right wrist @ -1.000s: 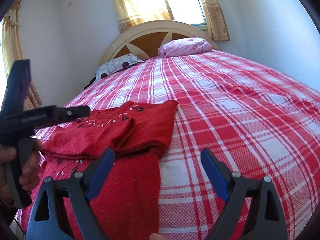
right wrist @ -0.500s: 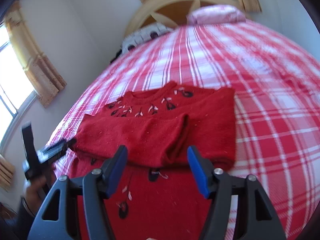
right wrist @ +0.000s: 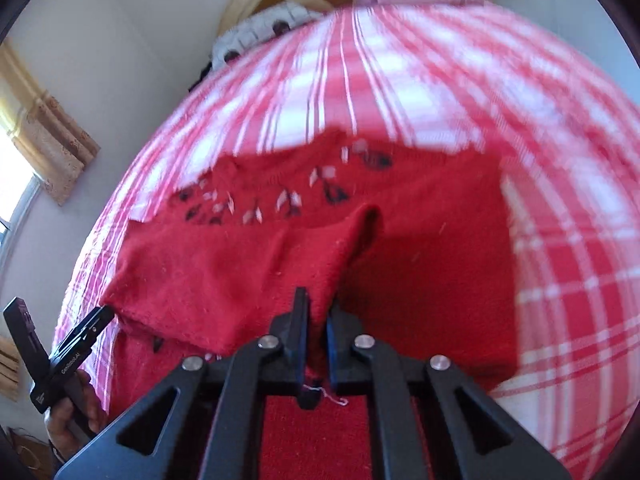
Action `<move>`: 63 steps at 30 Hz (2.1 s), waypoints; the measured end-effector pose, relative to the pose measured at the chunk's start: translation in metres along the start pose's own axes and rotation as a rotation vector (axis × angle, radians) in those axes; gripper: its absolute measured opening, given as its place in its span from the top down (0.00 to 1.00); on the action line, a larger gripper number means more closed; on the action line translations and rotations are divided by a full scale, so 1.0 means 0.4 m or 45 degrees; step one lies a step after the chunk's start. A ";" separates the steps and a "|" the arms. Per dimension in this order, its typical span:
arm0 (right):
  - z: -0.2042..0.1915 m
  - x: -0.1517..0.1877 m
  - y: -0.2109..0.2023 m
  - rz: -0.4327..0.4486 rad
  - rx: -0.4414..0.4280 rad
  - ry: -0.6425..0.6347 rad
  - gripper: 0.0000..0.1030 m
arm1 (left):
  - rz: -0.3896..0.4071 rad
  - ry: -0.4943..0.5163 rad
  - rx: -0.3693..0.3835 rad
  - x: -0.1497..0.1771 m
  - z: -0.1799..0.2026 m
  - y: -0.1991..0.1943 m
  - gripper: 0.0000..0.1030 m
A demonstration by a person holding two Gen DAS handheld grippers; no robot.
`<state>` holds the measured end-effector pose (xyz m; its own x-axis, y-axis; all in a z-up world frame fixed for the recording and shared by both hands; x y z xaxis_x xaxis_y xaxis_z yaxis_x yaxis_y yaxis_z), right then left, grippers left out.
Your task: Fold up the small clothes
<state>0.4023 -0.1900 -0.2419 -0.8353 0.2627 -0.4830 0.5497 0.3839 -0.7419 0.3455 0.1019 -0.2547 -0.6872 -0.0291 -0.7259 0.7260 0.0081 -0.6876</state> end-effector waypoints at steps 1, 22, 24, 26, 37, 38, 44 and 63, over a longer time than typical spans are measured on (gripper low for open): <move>-0.001 -0.011 -0.021 0.026 -0.004 -0.007 0.91 | -0.010 -0.013 0.008 0.003 -0.002 0.006 0.32; 0.172 -0.051 -0.021 0.127 0.267 0.032 0.49 | -0.070 0.211 -0.144 -0.100 0.030 0.073 0.32; 0.167 -0.059 -0.049 0.176 0.266 0.049 0.48 | -0.120 0.216 -0.171 -0.086 0.016 0.098 0.32; 0.133 -0.061 -0.072 0.211 0.217 0.006 0.48 | -0.130 0.170 -0.150 -0.072 0.002 0.105 0.32; 0.094 0.023 0.047 0.051 0.285 -0.214 0.62 | -0.155 0.129 -0.110 -0.033 0.002 0.117 0.29; 0.097 0.026 0.043 0.068 0.278 -0.232 0.62 | -0.153 0.127 -0.114 -0.032 0.001 0.117 0.28; 0.099 0.019 0.029 0.065 0.286 -0.217 0.62 | -0.152 0.094 -0.109 -0.016 -0.009 0.098 0.26; 0.106 0.063 -0.003 0.162 0.262 -0.247 0.59 | -0.118 0.069 -0.117 -0.001 -0.017 0.061 0.25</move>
<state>0.3801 -0.2215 -0.2727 -0.7571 0.1159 -0.6429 0.6529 0.1659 -0.7390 0.3632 0.1090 -0.2713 -0.7533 0.0202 -0.6573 0.6557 0.0991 -0.7485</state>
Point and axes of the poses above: each gripper's, at about its wrist camera, not at the fingertips, and y roughly the way its jaws point, z to its right, x to its underside, the point moved 8 cm from there along y, roughly the way its jaws point, and after that the axes turned 14 degrees about y, right-handed, at the moved point
